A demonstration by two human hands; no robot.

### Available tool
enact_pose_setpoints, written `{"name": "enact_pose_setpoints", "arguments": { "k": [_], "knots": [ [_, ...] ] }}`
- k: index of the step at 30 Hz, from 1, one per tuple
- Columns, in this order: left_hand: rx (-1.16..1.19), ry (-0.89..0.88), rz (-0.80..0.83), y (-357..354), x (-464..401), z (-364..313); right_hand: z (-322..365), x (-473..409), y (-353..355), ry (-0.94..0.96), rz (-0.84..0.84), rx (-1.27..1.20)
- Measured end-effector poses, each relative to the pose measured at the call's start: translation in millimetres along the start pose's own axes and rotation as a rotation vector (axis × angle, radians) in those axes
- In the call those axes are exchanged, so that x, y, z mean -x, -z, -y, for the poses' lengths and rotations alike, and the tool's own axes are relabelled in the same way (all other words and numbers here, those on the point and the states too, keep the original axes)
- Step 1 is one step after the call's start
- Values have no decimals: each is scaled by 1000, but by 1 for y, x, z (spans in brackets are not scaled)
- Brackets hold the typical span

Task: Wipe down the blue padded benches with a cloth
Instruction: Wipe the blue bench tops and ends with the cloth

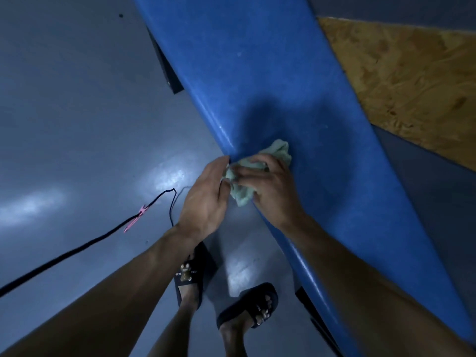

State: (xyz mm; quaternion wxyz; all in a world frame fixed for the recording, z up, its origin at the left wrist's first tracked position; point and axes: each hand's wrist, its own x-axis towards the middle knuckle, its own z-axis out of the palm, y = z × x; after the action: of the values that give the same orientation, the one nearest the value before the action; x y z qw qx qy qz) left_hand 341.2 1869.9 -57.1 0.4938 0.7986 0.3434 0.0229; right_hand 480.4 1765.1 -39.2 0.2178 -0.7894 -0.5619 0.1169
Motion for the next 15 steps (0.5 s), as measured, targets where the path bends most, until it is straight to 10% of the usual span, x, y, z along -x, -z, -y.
{"name": "enact_pose_setpoints", "arguments": {
  "k": [7, 15],
  "knots": [
    [70, 99, 9, 0, -3, -6, -2, 109, 26, -153, 189, 63],
    [135, 97, -62, 5, -11, -6, 8, -42, -5, 5, 82, 87]
  ]
}}
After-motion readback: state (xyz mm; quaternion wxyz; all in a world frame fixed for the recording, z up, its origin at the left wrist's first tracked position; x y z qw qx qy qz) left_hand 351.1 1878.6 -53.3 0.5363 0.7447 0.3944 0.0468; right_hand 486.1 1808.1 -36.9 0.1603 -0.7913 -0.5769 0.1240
